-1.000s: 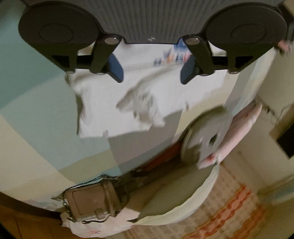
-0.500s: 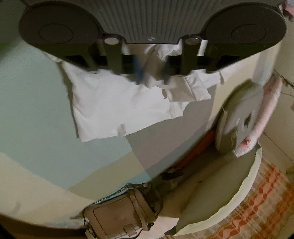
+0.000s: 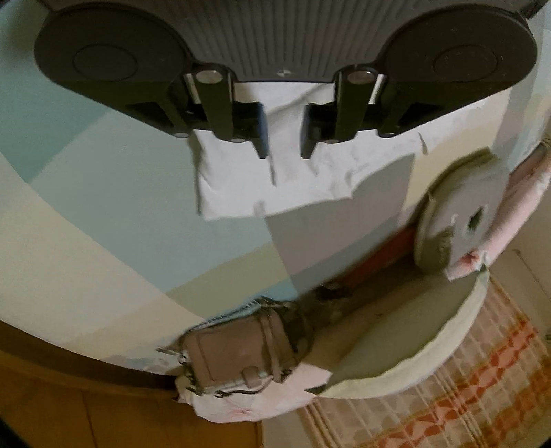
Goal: Fold clothes
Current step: 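Pinch the sweatshirt side with the right gripper and fold it over the chest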
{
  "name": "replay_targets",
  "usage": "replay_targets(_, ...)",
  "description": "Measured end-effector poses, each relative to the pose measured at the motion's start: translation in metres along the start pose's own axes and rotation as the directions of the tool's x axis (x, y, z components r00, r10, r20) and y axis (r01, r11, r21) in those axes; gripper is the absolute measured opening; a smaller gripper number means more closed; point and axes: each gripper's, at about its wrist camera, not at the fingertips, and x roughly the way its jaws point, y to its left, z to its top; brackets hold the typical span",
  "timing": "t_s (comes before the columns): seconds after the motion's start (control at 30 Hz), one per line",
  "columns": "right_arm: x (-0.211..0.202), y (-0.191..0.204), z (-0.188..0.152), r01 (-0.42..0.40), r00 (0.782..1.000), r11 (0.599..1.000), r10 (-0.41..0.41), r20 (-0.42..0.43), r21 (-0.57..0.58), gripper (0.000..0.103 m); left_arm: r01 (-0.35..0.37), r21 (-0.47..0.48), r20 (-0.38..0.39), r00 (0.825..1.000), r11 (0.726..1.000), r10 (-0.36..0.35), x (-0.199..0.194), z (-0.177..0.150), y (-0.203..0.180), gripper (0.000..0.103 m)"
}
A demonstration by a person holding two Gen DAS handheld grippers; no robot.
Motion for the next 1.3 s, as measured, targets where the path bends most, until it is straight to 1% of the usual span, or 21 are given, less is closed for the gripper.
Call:
replay_targets(0.03, 0.006, 0.001, 0.002, -0.002, 1.0, 1.0, 0.002, 0.005, -0.01, 0.04, 0.0, -0.004, -0.002, 1.0, 1.0, 0.0, 0.001, 0.0, 0.001, 0.102)
replay_targets(0.07, 0.011, 0.001, 0.004, -0.002, 1.0, 1.0, 0.002, 0.01, -0.02, 0.044, 0.001, -0.007, -0.006, 1.0, 1.0, -0.001, 0.001, 0.0, 0.002, 0.102)
replay_targets(0.1, 0.018, 0.002, 0.004, 0.019, 1.0, 0.999, -0.019, 0.008, -0.03, 0.048, 0.001, -0.009, -0.008, 1.0, 1.0, -0.001, 0.002, -0.001, 0.002, 0.102)
replay_targets(0.2, 0.039, 0.0, -0.007, 0.065, 0.997, 0.997, -0.066, -0.033, -0.042, 0.049, -0.001, -0.004, -0.009, 1.0, 1.0, 0.001, 0.002, -0.001, 0.002, 0.102)
replay_targets(0.27, 0.039, 0.006, -0.022, 0.078, 0.997, 0.993, -0.079, -0.001, -0.083, 0.049, -0.004, 0.001, -0.005, 1.0, 1.0, 0.004, 0.002, -0.001, 0.002, 0.102)
replay_targets(0.3, 0.037, 0.012, -0.027, 0.092, 0.996, 0.988, -0.091, 0.014, -0.126, 0.049, -0.006, 0.002, -0.006, 1.0, 1.0, 0.006, 0.002, -0.001, 0.002, 0.102)
replay_targets(0.37, 0.035, 0.024, -0.038, 0.113, 0.994, 0.97, -0.108, 0.034, -0.214, 0.044, -0.012, 0.001, -0.011, 1.0, 1.0, 0.012, 0.004, -0.002, 0.003, 0.102)
replay_targets(0.4, 0.034, 0.029, -0.042, 0.121, 0.993, 0.959, -0.115, 0.038, -0.257, 0.031, -0.015, 0.001, -0.013, 1.0, 1.0, 0.015, 0.004, -0.002, 0.003, 0.102)
replay_targets(0.47, 0.034, 0.036, -0.045, 0.13, 0.991, 0.942, -0.129, 0.024, -0.308, 0.022, -0.02, 0.004, -0.016, 1.0, 1.0, 0.02, 0.005, -0.002, 0.003, 0.102)
replay_targets(0.5, 0.033, 0.038, -0.044, 0.129, 0.991, 0.938, -0.13, 0.017, -0.322, 0.014, -0.022, 0.004, -0.015, 1.0, 1.0, 0.022, 0.005, -0.002, 0.003, 0.102)
replay_targets(0.57, 0.027, 0.036, -0.036, 0.114, 0.993, 0.947, -0.12, 0.001, -0.299, 0.014, -0.023, 0.001, -0.014, 1.0, 1.0, 0.023, 0.005, -0.002, 0.004, 0.102)
replay_targets(0.63, 0.021, 0.033, -0.03, 0.128, 0.991, 0.95, -0.131, 0.008, -0.284, 0.014, -0.022, -0.003, -0.015, 1.0, 1.0, 0.022, 0.005, -0.002, 0.005, 0.102)
replay_targets(0.7, 0.022, 0.03, -0.028, 0.144, 0.988, 0.951, -0.153, -0.012, -0.273, 0.016, -0.018, -0.012, -0.019, 1.0, 1.0, 0.018, 0.006, -0.002, 0.007, 0.102)
replay_targets(0.77, 0.027, 0.03, -0.03, 0.16, 0.984, 0.942, -0.175, -0.026, -0.296, 0.017, -0.017, -0.014, -0.021, 1.0, 1.0, 0.017, 0.007, -0.002, 0.009, 0.102)
replay_targets(0.87, 0.025, 0.038, -0.03, 0.198, 0.977, 0.914, -0.215, -0.008, -0.354, 0.017, -0.019, -0.02, -0.018, 1.0, 1.0, 0.018, 0.006, -0.002, 0.01, 0.102)
replay_targets(0.97, 0.016, 0.044, -0.024, 0.232, 0.971, 0.896, -0.238, 0.034, -0.379, 0.018, -0.019, -0.027, -0.014, 1.0, 0.999, 0.019, 0.005, -0.002, 0.012, 0.102)
replay_targets(1.07, 0.009, 0.053, -0.021, 0.167, 0.986, 0.897, -0.162, 0.047, -0.409, 0.019, -0.016, -0.033, -0.011, 1.0, 0.999, 0.016, 0.005, -0.001, 0.013, 0.102)
replay_targets(1.13, 0.011, 0.059, -0.02, 0.13, 0.991, 0.892, -0.13, 0.028, -0.432, 0.034, -0.018, -0.037, -0.011, 1.0, 0.999, 0.018, 0.006, -0.001, 0.014, 0.102)
replay_targets(1.17, 0.015, 0.061, -0.021, 0.119, 0.992, 0.894, -0.123, 0.018, -0.432, 0.036, -0.02, -0.038, -0.012, 1.0, 0.999, 0.02, 0.006, -0.002, 0.014, 0.102)
replay_targets(1.2, 0.019, 0.061, -0.022, 0.119, 0.992, 0.895, -0.125, 0.015, -0.43, 0.037, -0.022, -0.038, -0.014, 1.0, 0.999, 0.022, 0.006, -0.002, 0.015, 0.102)
replay_targets(1.3, 0.038, 0.054, -0.025, 0.157, 0.983, 0.897, -0.18, -0.018, -0.413, 0.037, -0.021, -0.05, -0.016, 1.0, 0.999, 0.02, 0.007, -0.002, 0.017, 0.102)
